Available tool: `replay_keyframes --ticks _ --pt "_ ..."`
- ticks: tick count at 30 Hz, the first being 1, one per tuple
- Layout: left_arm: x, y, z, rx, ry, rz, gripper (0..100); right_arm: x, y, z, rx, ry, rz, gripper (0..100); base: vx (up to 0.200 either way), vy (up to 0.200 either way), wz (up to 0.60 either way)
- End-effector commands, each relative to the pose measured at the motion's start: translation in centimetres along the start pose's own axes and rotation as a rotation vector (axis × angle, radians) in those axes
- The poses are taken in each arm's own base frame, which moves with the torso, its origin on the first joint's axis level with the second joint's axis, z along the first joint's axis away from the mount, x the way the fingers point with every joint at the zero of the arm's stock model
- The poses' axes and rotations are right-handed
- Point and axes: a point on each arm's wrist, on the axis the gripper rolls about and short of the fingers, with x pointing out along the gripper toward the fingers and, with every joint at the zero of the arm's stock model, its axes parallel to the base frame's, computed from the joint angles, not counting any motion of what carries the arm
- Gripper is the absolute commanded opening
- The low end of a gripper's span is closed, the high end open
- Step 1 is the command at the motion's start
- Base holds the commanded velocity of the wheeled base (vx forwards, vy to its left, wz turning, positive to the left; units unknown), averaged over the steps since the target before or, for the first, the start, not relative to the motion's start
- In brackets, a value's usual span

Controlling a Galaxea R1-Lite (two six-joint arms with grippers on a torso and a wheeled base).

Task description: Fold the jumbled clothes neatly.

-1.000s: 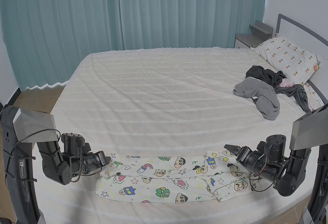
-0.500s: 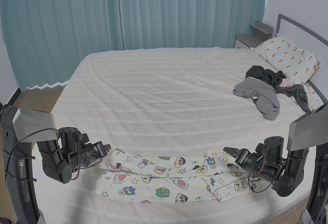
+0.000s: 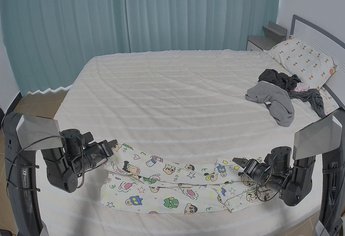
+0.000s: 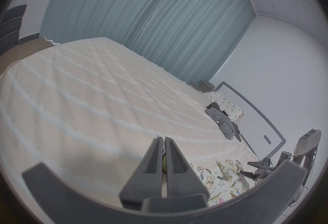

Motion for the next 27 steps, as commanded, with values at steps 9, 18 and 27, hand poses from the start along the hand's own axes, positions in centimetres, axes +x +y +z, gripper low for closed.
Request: replay_keyframes --ticks 9,18,27 --pt "0.1 1.9 -1.6 -0.020 0.030 0.043 0 0.8 -1.0 -0.7 0.003 0.020 -0.028 100 0.000 0.000 0.00" --pt "-2.6 2.9 -3.1 0.019 0.133 0.085 0 0.7 -1.1 -1.0 0.000 0.031 -0.033 100 0.000 0.000 0.00" --pt "-5.6 3.8 -4.7 0.111 0.259 0.077 0 0.7 -1.1 -1.0 0.000 0.033 -0.033 100 0.000 0.000 0.00"
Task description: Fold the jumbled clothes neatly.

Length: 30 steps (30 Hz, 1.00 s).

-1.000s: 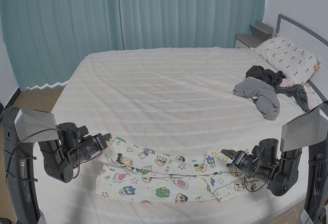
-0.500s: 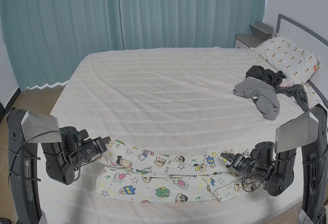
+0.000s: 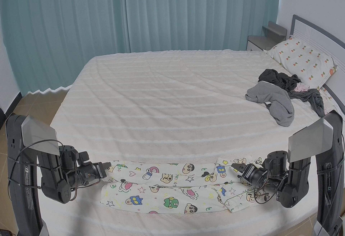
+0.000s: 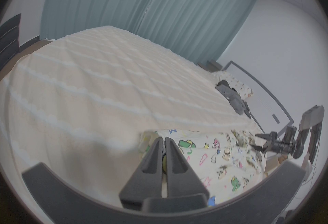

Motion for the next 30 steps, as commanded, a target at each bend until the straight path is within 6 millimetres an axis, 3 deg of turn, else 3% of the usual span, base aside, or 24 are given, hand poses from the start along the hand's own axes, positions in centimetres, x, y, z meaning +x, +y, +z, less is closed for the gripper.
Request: replay_keyframes --ticks 1,7,15,16,23,30 --pt "-1.5 0.7 -1.3 0.044 0.060 0.002 0 0.0 0.0 0.0 -0.001 -0.002 0.006 100 0.000 0.000 0.00" --pt "-1.0 1.4 -3.2 0.128 0.128 0.021 0 -0.1 0.0 -0.1 -0.002 0.001 0.004 100 0.000 0.000 0.00" --pt "-0.3 1.7 -3.4 0.155 0.124 0.028 0 -0.2 0.0 -0.4 -0.009 0.012 0.001 100 0.000 0.000 0.00" --pt "-0.3 1.6 -3.4 0.157 0.126 0.024 100 -0.2 0.0 -0.5 -0.010 0.015 0.000 100 0.000 0.000 0.00" --pt "-0.5 1.5 -3.5 0.127 0.131 0.030 100 -1.9 0.6 0.1 -0.050 0.000 0.007 100 0.000 0.000 0.00" --pt "-3.7 1.6 -0.9 -0.217 0.036 0.077 100 -4.9 1.7 2.2 -0.138 -0.085 0.037 100 0.000 0.000 0.00"
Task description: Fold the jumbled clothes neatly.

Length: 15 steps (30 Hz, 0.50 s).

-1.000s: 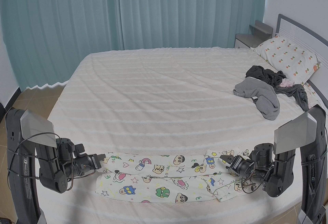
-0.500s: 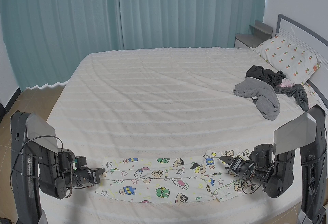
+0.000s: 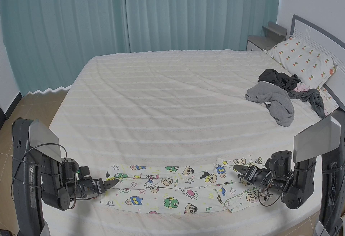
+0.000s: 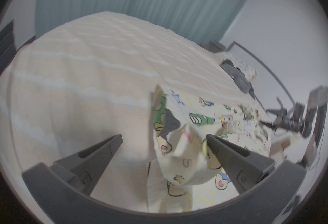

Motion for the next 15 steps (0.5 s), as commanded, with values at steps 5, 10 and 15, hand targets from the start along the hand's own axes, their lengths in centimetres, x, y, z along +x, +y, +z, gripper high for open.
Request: replay_keyframes --ticks 5,10,15 --pt "-4.3 -0.2 3.7 -0.354 -0.148 -0.061 100 -2.8 0.2 3.0 -0.096 -0.116 0.006 100 0.000 0.000 0.00" --pt "-5.3 0.1 2.6 -0.388 -0.050 -0.168 100 -2.4 -0.4 3.6 -0.124 -0.134 -0.015 100 0.000 0.000 0.00" --pt "-5.6 0.1 2.0 -0.352 -0.018 -0.194 100 0.0 -0.7 4.4 -0.215 -0.121 -0.045 100 0.000 0.000 0.00"
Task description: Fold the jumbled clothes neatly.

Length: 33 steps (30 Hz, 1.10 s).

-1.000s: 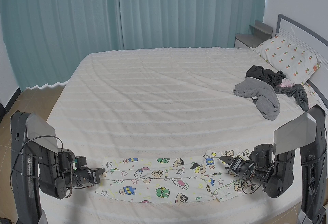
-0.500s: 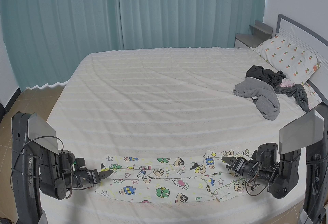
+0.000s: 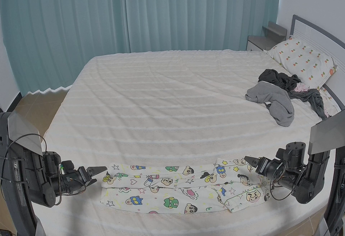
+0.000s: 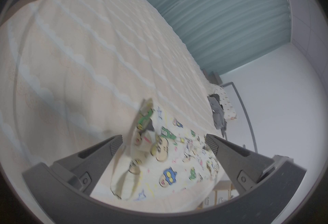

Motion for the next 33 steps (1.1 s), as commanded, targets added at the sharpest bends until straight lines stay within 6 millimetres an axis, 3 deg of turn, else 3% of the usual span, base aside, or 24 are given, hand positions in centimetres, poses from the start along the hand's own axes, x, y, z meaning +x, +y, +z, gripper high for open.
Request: replay_keyframes --ticks 1,6,13,22,29,30,33 --pt "-1.0 0.0 0.0 0.032 -0.015 0.002 100 2.5 -0.4 1.2 -0.041 0.004 -0.026 100 0.000 0.000 0.00" --pt "-0.9 0.0 0.0 0.037 -0.014 0.003 100 4.5 -0.2 1.5 -0.032 0.058 -0.041 100 0.000 0.000 0.00" --pt "-0.9 0.1 0.0 0.044 -0.014 0.003 100 4.5 0.3 1.5 -0.033 0.067 -0.007 100 0.000 0.000 0.00" --pt "-0.8 0.4 -0.4 0.076 0.000 0.013 100 6.1 -1.3 -1.9 -0.038 0.180 -0.058 100 0.000 0.000 0.00" --pt "-0.8 0.4 -0.4 0.078 0.001 0.013 100 6.5 -1.3 -2.4 -0.042 0.178 -0.053 100 0.000 0.000 0.00" --pt "-0.8 0.4 -0.4 0.078 0.001 0.013 100 6.5 -1.1 -2.2 -0.036 0.168 -0.050 0 0.000 0.000 0.00" --pt "-0.8 0.4 -0.4 0.078 0.001 0.013 100 6.0 -0.8 -1.6 0.013 0.136 -0.041 0 0.000 0.000 0.00"
